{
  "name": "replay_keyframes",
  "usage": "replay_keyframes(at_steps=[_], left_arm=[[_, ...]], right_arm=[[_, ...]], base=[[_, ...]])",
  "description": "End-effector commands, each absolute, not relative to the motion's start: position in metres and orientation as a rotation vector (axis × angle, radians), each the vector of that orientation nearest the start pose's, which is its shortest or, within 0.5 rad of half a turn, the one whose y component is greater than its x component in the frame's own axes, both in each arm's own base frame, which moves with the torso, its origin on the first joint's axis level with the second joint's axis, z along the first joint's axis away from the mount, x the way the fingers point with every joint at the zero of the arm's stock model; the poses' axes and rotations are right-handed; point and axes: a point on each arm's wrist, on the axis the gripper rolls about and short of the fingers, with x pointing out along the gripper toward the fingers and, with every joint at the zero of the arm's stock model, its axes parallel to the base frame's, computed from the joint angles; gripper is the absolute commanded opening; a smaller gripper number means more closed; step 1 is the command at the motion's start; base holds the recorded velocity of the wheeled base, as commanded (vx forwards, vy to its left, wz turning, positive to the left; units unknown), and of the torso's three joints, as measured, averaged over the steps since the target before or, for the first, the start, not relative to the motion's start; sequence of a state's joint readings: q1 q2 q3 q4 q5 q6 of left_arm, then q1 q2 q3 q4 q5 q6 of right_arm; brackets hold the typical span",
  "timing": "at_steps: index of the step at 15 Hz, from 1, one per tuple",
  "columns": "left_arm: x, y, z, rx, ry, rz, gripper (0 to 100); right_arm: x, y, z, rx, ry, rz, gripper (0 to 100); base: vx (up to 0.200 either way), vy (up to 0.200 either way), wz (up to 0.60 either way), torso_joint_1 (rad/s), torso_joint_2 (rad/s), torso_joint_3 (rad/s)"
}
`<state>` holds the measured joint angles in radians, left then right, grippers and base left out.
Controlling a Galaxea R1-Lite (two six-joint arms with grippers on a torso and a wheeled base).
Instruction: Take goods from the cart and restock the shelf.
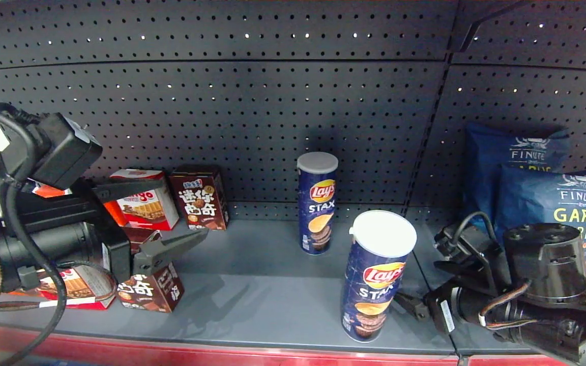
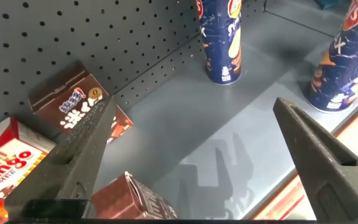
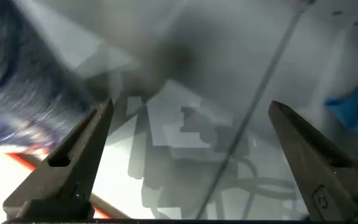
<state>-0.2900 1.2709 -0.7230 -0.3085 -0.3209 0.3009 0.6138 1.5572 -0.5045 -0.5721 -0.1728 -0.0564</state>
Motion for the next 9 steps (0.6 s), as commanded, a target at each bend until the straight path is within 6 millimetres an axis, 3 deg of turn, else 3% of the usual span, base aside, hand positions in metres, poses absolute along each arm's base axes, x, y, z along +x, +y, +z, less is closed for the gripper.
replay_keyframes(at_steps=[1,9], left_arm=[[0.191,-0.064,0.235,0.286,0.154,-0.64,100],[0.192,-0.062,0.234,0.284,0.159,-0.628,100]], right_arm=[[0.194,0.135,0.133,-0.25,0.453,0.455,100],[0.19,0.151,0.129,-0.27,0.46,0.519,100]], base=[[0.0,0.0,0.0,0.0,0.0,0.0],[0.0,0.0,0.0,0.0,0.0,0.0]])
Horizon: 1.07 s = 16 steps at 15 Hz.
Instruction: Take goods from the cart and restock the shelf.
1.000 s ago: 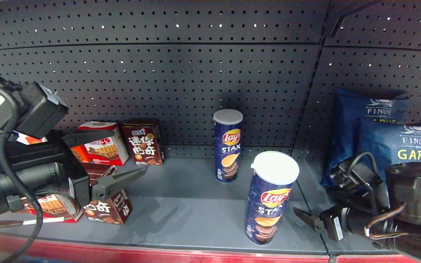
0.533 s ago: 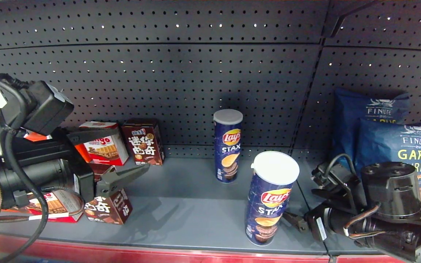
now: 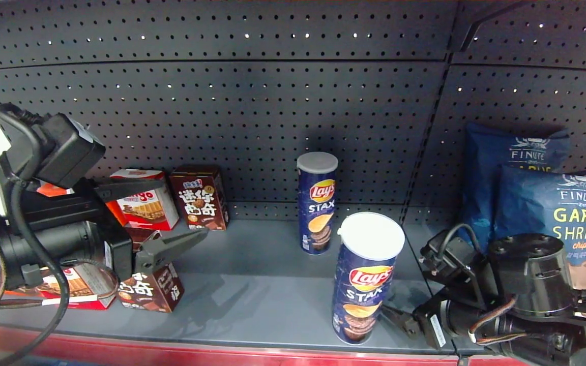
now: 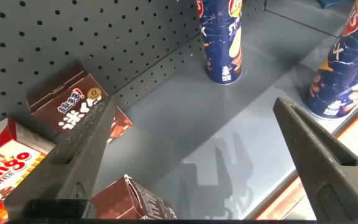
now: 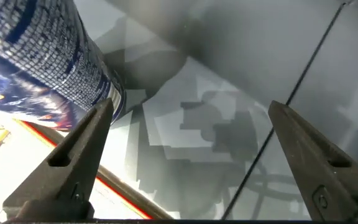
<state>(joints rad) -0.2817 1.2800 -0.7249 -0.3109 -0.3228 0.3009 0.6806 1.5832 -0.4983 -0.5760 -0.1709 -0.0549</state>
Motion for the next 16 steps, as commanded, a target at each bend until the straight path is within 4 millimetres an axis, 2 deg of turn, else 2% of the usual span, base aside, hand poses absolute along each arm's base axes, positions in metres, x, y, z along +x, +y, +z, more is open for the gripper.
replay_keyframes(at_steps=[1,16], left_arm=[[0.192,-0.061,0.234,0.284,0.16,-0.625,100],[0.193,-0.059,0.234,0.284,0.163,-0.62,100]], right_arm=[[0.191,0.152,0.129,-0.271,0.462,0.52,100],[0.202,0.179,0.123,-0.284,0.458,0.567,100]], base=[[0.0,0.0,0.0,0.0,0.0,0.0],[0.0,0.0,0.0,0.0,0.0,0.0]])
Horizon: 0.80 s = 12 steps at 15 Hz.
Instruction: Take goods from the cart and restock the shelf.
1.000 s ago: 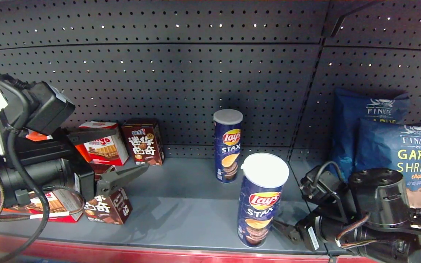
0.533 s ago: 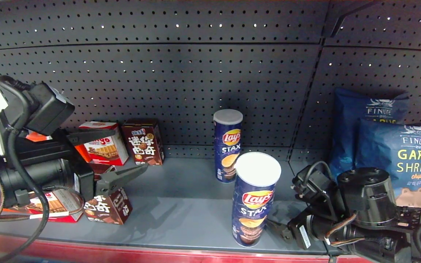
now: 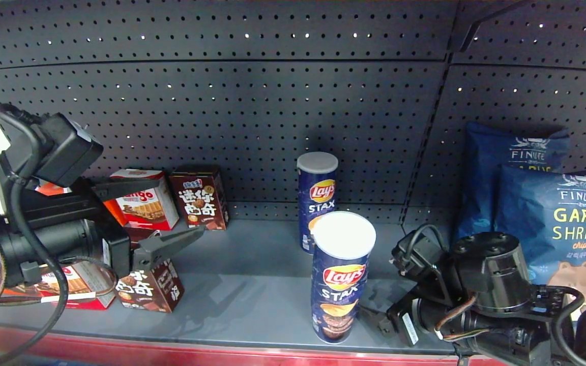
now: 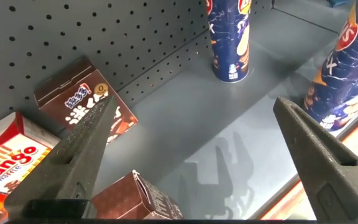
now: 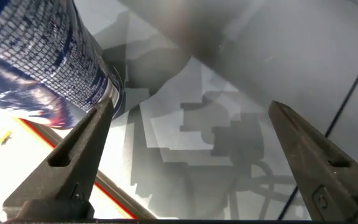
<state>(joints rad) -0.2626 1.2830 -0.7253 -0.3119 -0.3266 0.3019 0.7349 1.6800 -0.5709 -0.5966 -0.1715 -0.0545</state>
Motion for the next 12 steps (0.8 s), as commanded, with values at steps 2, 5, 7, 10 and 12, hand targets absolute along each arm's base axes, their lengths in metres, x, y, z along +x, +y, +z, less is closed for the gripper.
replay_keyframes(at_steps=[2,5,7,10,12], left_arm=[[0.193,-0.059,0.233,0.285,0.163,-0.62,100],[0.193,-0.06,0.234,0.287,0.16,-0.621,100],[0.193,-0.06,0.234,0.287,0.162,-0.621,100],[0.194,-0.06,0.232,0.286,0.166,-0.624,100],[0.194,-0.06,0.232,0.286,0.168,-0.624,100]], right_arm=[[0.203,0.183,0.124,-0.281,0.454,0.575,100],[0.205,0.189,0.122,-0.287,0.454,0.579,100],[0.206,0.193,0.123,-0.282,0.451,0.585,100],[0.204,0.196,0.123,-0.275,0.452,0.593,100],[0.204,0.196,0.123,-0.273,0.453,0.592,100]], base=[[0.0,0.0,0.0,0.0,0.0,0.0],[0.0,0.0,0.0,0.0,0.0,0.0],[0.0,0.0,0.0,0.0,0.0,0.0],[0.0,0.0,0.0,0.0,0.0,0.0],[0.0,0.0,0.0,0.0,0.0,0.0]])
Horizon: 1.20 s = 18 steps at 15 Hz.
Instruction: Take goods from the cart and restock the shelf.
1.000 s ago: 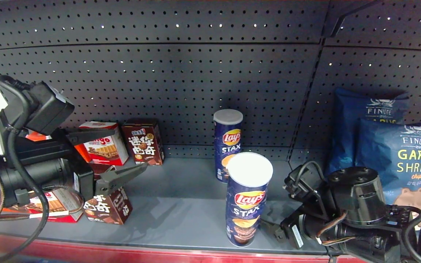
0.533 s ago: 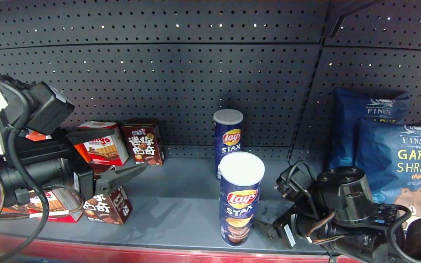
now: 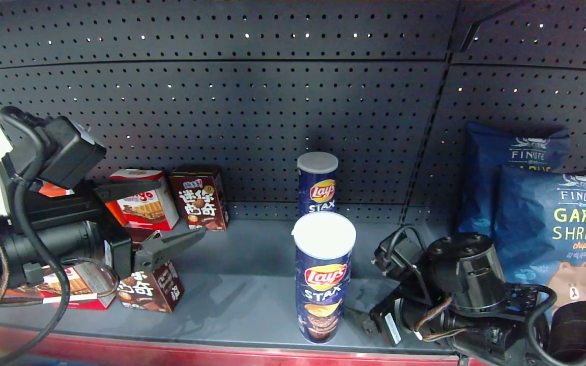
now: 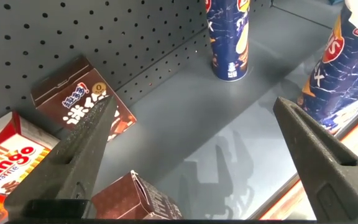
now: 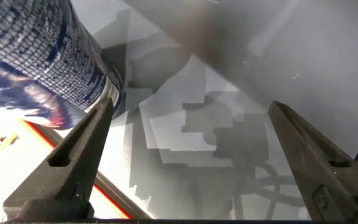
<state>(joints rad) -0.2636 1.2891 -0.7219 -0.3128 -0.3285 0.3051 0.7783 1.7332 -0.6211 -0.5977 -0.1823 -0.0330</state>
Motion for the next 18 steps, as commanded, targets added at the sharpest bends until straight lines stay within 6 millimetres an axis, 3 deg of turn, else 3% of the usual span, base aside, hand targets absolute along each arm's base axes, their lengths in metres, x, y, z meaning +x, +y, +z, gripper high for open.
replay_keyframes(at_steps=[1,6,12,14,18], left_arm=[[0.194,-0.06,0.231,0.286,0.171,-0.624,100],[0.194,-0.06,0.233,0.288,0.163,-0.623,100],[0.18,-0.055,0.25,0.288,0.087,-0.597,100],[0.159,-0.042,0.255,0.285,0.048,-0.551,100],[0.121,-0.026,0.247,0.244,0.014,-0.479,100]], right_arm=[[0.204,0.196,0.123,-0.273,0.453,0.592,100],[0.198,0.188,0.127,-0.234,0.452,0.542,100],[0.182,0.146,0.175,-0.092,0.298,0.454,100],[0.166,0.126,0.203,0.035,0.199,0.432,100],[0.148,0.091,0.221,0.084,0.092,0.362,100]], base=[[0.0,0.0,0.0,0.0,0.0,0.0],[0.0,0.0,0.0,0.0,0.0,0.0],[0.0,0.0,0.0,0.0,0.0,0.0],[0.0,0.0,0.0,0.0,0.0,0.0],[0.0,0.0,0.0,0.0,0.0,0.0]])
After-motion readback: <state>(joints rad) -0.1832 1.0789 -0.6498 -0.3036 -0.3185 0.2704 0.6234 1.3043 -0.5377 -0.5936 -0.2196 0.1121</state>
